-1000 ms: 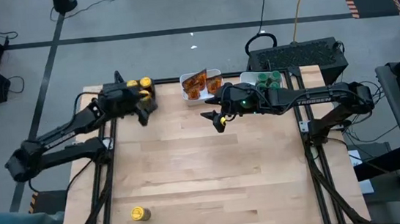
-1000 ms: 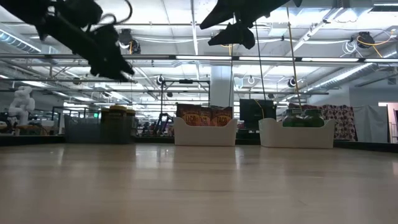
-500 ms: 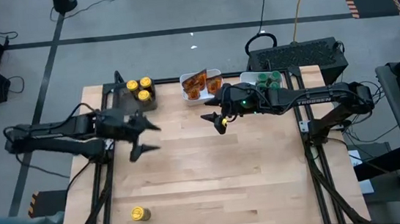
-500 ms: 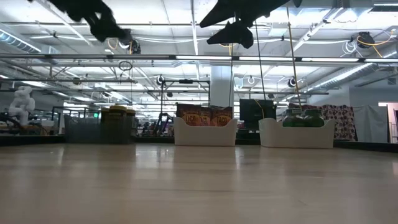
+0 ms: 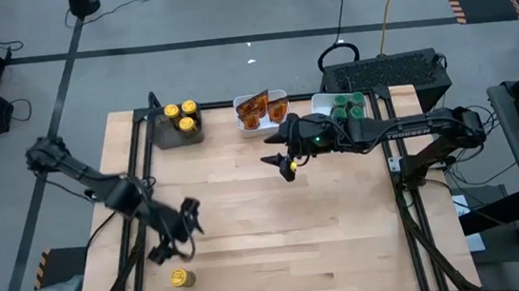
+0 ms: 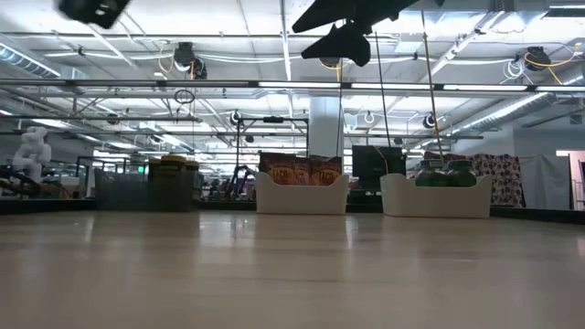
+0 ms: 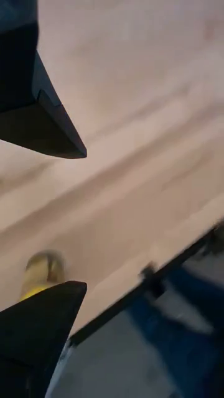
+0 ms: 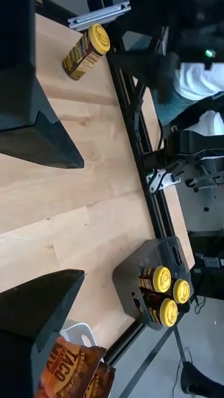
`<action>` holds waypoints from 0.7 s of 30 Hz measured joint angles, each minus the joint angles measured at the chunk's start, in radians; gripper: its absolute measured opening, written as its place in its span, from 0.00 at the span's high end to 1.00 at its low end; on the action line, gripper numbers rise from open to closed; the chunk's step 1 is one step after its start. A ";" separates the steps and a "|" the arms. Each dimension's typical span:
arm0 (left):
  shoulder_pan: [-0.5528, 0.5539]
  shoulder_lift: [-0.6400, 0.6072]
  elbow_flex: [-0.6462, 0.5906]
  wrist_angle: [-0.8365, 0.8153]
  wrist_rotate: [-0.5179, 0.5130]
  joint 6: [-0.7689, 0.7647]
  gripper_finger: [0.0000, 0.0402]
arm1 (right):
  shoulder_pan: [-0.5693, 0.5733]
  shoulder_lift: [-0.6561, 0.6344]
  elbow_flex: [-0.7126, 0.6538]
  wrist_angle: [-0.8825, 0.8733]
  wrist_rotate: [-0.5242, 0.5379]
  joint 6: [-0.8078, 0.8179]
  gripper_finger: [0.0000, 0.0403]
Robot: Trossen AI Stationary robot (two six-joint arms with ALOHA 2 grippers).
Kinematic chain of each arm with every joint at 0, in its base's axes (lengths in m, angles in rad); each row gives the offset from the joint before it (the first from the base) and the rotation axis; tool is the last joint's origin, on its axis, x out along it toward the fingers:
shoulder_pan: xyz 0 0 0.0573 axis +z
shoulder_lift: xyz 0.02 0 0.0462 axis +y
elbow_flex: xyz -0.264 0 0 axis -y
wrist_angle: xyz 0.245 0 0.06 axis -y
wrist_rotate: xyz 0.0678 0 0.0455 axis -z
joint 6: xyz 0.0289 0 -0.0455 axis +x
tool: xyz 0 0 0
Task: Sort spices by type
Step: Put the yellow seasoning bottle into the black bin
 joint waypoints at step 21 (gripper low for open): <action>-0.365 0.293 0.068 0.007 0.016 0.000 0.15 | 0.015 0.000 0.000 -0.001 0.000 -0.045 0.35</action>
